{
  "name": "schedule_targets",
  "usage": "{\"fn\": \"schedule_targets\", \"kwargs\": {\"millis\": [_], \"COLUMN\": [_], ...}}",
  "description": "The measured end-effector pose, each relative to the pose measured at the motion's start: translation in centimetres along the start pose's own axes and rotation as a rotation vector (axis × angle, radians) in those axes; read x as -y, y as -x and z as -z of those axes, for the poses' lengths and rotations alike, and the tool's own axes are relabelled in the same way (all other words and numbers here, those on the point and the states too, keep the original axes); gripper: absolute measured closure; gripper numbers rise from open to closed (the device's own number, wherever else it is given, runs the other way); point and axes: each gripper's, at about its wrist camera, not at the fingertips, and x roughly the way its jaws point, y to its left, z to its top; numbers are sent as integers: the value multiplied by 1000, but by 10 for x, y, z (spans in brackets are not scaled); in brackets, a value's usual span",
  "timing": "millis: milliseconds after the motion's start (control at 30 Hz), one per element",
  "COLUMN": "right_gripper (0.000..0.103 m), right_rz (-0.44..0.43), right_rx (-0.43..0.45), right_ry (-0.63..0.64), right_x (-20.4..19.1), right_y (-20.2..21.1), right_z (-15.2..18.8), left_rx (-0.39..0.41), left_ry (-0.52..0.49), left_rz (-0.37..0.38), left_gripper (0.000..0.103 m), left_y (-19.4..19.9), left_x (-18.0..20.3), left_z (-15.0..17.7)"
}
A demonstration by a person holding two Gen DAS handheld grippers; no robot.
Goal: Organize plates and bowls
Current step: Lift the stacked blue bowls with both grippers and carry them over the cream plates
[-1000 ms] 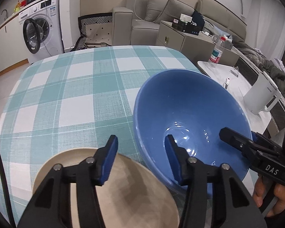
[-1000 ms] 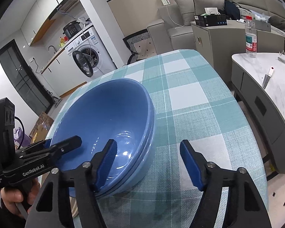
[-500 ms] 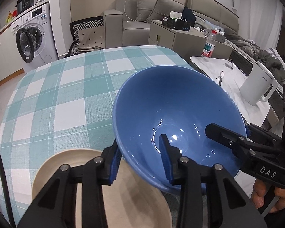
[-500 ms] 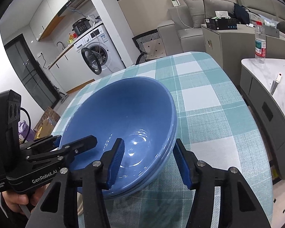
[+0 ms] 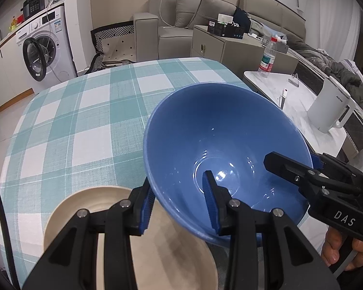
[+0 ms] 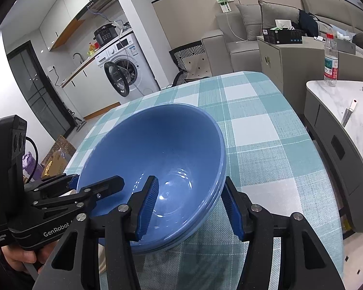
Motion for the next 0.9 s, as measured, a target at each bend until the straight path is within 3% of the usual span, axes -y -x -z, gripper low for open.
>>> {"fn": "schedule_targets", "kwargs": {"millis": [900], "right_gripper": [48], "right_rz": [-16], "right_rx": [89], "right_ry": [39], "right_x": [-15], "right_y": [35], "right_z": [-6], "left_rx": [89], "left_ry": [21], "left_rz": [2], "left_gripper": [66], "left_y": [38], "left_x": [0], "left_z": [-2]}}
